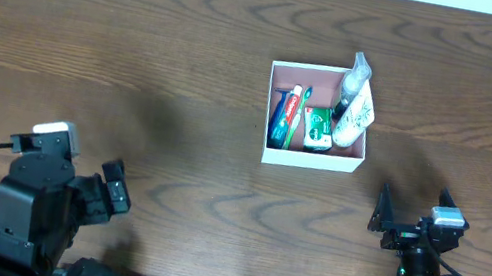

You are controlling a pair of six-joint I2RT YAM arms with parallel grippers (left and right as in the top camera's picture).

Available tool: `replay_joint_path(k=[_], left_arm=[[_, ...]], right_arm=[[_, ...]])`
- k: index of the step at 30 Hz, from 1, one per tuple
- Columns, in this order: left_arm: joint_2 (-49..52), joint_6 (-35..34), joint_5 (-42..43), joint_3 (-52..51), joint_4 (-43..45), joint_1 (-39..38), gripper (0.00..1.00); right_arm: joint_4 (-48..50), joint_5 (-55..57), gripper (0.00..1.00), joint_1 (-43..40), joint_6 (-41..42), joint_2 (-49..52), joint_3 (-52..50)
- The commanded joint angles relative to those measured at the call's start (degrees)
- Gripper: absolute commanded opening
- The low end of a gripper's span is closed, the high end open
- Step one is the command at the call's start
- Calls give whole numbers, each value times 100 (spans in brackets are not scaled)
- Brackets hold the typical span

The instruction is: Pack container

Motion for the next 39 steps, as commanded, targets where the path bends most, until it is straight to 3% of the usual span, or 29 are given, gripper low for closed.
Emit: replay_joint_path(k=[1, 4, 12, 16, 18, 23, 39], left_arm=[[-264, 1036, 726, -468, 564, 186, 98], [-656, 1447, 981, -1259, 1515, 354, 98], [-1729, 1438, 1368, -3517, 3875, 767, 98], [-2186, 1504, 1513, -4280, 4538, 896, 98], [-2430, 1906, 1860, -4592, 4787, 946, 98], [-2771, 2896, 2769, -4970, 5047, 1117, 98], [-3230, 2876, 2745, -5204, 5049, 1427, 98]], right_arm=[[-17, 59, 99, 63, -105, -46, -24], [-17, 59, 99, 63, -105, -39, -24], [-17, 59, 99, 63, -105, -35, -24], [-17, 59, 99, 63, -105, -35, -24], [-17, 59, 99, 63, -107, -35, -24], [-17, 59, 99, 63, -107, -35, -24], [-17, 59, 99, 63, -105, -35, -24]])
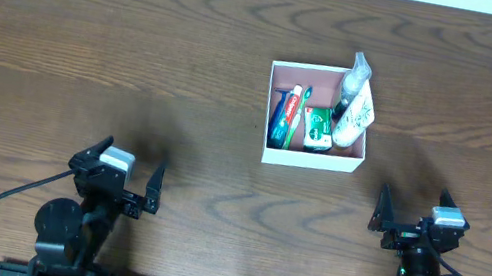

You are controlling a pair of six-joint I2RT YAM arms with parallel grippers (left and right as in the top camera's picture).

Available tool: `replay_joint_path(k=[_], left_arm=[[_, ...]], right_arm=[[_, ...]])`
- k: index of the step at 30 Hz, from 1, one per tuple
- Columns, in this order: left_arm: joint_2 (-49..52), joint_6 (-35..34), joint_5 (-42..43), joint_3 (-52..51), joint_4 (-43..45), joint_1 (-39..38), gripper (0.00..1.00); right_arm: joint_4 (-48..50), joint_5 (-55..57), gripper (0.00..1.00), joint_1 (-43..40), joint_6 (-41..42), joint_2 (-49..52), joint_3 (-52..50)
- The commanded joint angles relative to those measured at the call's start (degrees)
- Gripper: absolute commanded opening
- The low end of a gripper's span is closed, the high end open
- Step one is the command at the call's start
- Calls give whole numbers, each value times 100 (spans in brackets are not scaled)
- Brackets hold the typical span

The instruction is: Pack container

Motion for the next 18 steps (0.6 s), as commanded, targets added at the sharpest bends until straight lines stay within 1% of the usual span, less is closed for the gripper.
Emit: replay_joint_path(k=[1, 3, 7, 9, 13, 16, 18], left_arm=[[-216, 0, 66, -186, 57, 35, 98], [-293, -254, -9, -323, 151, 35, 98], [-363, -1034, -328, -732, 678, 35, 98], [-389, -1255, -413, -890, 905, 35, 98], [-496, -1794, -835, -1106, 1008, 35, 98], [-531, -1814, -946, -1215, 1303, 52, 98], [-531, -1790, -988, -1231, 1311, 55, 98]], right_arm=[[-7, 39, 99, 63, -105, -33, -24], [-7, 39, 99, 63, -105, -33, -24], [-7, 39, 99, 63, -105, -33, -24], [-7, 39, 99, 63, -105, -33, -24], [-7, 39, 99, 63, -105, -33, -24], [-7, 39, 99, 63, -105, -33, -24], [-7, 39, 99, 63, -105, -33, -24]])
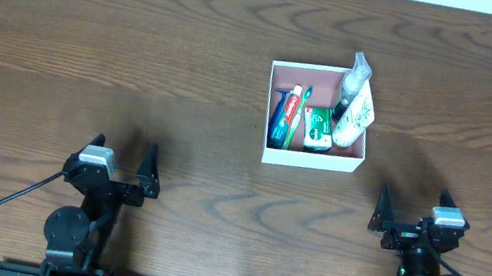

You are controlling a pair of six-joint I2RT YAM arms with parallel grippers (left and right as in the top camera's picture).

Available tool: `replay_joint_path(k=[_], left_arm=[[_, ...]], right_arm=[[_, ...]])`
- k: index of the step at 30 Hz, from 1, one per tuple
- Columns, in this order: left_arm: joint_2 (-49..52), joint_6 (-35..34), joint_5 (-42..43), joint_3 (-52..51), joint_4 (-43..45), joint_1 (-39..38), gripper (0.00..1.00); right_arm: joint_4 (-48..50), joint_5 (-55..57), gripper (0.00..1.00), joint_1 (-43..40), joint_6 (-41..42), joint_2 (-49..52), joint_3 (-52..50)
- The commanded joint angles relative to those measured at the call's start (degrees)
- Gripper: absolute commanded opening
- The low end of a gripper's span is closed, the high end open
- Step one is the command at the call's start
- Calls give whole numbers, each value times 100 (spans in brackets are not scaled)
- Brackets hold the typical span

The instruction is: Pack container

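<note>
The container (311,160) is a white box with a pink inside, standing right of the table's middle. In it lie a blue toothbrush (279,113), a red and white toothpaste tube (289,113), a small green box (317,128) and a white bottle (355,112) that leans over the right rim. My left gripper (123,155) rests open and empty near the front edge, far left of the box. My right gripper (410,210) rests open and empty at the front right, below the box.
Bare brown wood table (92,30) all around the box. A pale strip runs along the far edge. Both arm bases and their cables sit at the front edge.
The left arm has shifted slightly left and straightened, so its open gripper now points squarely away from the front edge. The right arm and the box contents are unchanged.
At first the left arm stood large in view at the front left, turned to the right with its gripper empty. Later it was folded down near its base, slightly askew. Now it sits squared up at rest. The right arm and packed box stayed the same throughout.
</note>
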Motion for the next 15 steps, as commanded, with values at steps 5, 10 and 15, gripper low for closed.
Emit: replay_joint_path(k=[5, 10, 15], left_arm=[[-55, -72, -271, -188, -55, 48, 98], [-57, -76, -269, -188, -52, 48, 98], [-55, -76, -269, -188, -52, 48, 98]], right_arm=[[-9, 37, 99, 63, -105, -33, -24], [-9, 37, 99, 63, -105, -33, -24], [-9, 37, 99, 63, -105, -33, -24]])
